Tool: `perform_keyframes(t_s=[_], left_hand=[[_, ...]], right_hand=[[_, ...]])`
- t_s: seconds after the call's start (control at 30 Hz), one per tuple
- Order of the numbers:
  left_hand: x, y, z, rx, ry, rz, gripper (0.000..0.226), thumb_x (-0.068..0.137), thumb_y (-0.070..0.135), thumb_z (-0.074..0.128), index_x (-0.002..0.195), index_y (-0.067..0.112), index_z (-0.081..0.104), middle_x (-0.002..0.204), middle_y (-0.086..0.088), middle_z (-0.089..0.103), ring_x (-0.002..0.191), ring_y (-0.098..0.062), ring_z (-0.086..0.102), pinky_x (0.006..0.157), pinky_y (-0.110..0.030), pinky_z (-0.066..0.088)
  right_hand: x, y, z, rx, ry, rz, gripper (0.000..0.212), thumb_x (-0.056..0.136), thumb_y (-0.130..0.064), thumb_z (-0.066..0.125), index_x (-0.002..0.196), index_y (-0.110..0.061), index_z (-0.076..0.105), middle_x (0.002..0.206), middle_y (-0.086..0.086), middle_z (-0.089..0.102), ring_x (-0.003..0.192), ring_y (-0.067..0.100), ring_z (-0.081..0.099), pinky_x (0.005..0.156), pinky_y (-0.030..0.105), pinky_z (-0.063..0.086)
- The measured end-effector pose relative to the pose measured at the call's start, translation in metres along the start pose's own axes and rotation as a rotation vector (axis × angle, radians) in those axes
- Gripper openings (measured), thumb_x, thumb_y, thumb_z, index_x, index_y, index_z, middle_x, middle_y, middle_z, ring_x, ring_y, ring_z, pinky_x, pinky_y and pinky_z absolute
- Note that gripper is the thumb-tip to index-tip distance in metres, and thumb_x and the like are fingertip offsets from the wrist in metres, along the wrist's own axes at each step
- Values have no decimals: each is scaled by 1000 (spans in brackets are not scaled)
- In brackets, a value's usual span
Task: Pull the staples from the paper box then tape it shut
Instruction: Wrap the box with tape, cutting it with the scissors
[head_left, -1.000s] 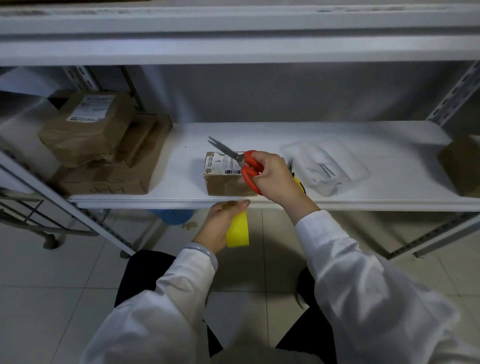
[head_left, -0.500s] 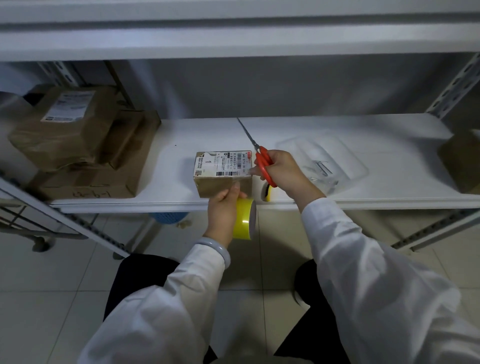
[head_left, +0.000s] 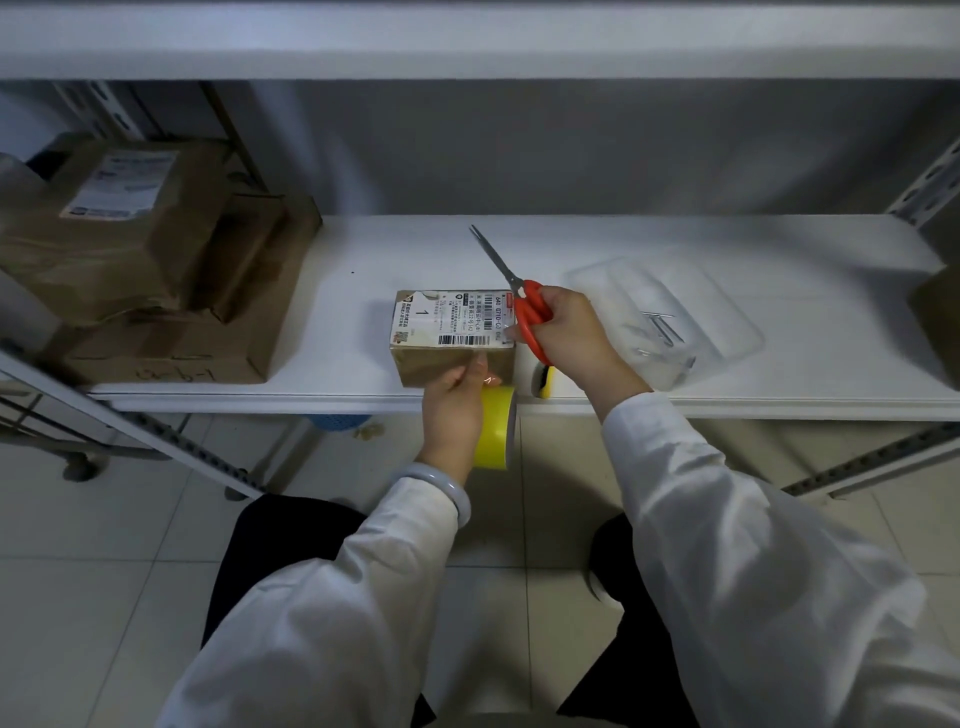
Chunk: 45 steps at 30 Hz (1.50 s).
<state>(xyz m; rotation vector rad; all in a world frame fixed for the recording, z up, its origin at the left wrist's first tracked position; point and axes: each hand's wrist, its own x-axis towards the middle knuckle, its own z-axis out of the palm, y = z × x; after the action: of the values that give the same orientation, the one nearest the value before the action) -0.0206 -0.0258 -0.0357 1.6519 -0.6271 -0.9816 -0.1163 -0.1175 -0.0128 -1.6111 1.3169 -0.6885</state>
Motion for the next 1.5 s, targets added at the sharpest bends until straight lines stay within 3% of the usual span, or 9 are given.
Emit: perform_keyframes(t_s=[0.27, 0.37, 0.57, 0.77, 0.93, 1.1, 1.23, 1.4, 1.5], left_hand=[[3, -6, 1, 35, 16, -12, 31, 93, 25, 54, 65, 12, 61, 67, 7, 59, 67, -5, 52, 66, -19, 38], [2, -5, 0, 54, 15, -17, 32, 93, 25, 54, 64, 15, 60, 70, 6, 60, 69, -6, 52, 71, -23, 36], [-4, 1, 0, 29, 6, 7, 27, 95, 25, 51, 112, 9, 64, 101, 4, 57, 95, -11, 50, 86, -20, 33], [-2, 4, -6, 21, -22, -119, 26, 91, 22, 54, 66, 19, 61, 78, 5, 60, 85, -19, 54, 82, -30, 38], [-3, 4, -12, -52, -55, -215, 26, 79, 15, 52, 57, 21, 64, 76, -2, 61, 91, -32, 56, 92, -46, 43], [-4, 5, -19, -49, -77, -194, 19, 83, 12, 53, 66, 21, 59, 76, 2, 56, 77, -17, 50, 78, -32, 35], [-4, 2, -16, -37, -160, -169, 14, 84, 14, 62, 72, 21, 61, 74, 3, 59, 75, -14, 56, 68, -24, 41], [-2, 2, -17, -42, -267, -188, 7, 86, 3, 61, 83, 6, 57, 72, -2, 56, 38, 1, 58, 40, -10, 43], [6, -2, -16, -14, -249, -167, 10, 86, 7, 63, 78, 11, 58, 70, -1, 60, 55, -7, 64, 57, -15, 50]], right_hand=[[-1, -5, -8, -167, -17, 98, 32, 73, -22, 80, 66, -20, 49, 68, -8, 51, 62, 6, 48, 57, 18, 39], [0, -6, -8, -83, 29, 101, 28, 76, -24, 78, 72, -15, 52, 78, -6, 58, 73, 8, 55, 64, 16, 41], [3, -4, 20, -335, 120, 47, 39, 79, -43, 71, 104, -13, 65, 95, 6, 70, 91, 26, 65, 72, 27, 48], [-10, -6, 16, -100, 149, -190, 34, 81, -21, 70, 113, -15, 62, 108, 6, 68, 100, 24, 64, 93, 36, 51], [-16, -1, 23, -371, -72, -282, 36, 83, -15, 68, 118, -10, 60, 114, 6, 67, 111, 24, 58, 117, 33, 12], [-18, -4, 23, -400, -72, -306, 35, 81, -19, 69, 116, -11, 63, 112, 9, 67, 108, 27, 57, 95, 32, 45], [-17, -4, 23, -446, -72, -323, 32, 81, -19, 69, 111, -12, 65, 112, 8, 68, 108, 28, 60, 91, 32, 46], [-14, -4, 22, -456, -71, -317, 32, 79, -25, 72, 110, -15, 67, 106, 5, 71, 103, 26, 63, 89, 30, 49], [-13, -4, 22, -476, -72, -310, 30, 79, -27, 72, 106, -15, 67, 102, 7, 71, 100, 28, 64, 88, 35, 50]])
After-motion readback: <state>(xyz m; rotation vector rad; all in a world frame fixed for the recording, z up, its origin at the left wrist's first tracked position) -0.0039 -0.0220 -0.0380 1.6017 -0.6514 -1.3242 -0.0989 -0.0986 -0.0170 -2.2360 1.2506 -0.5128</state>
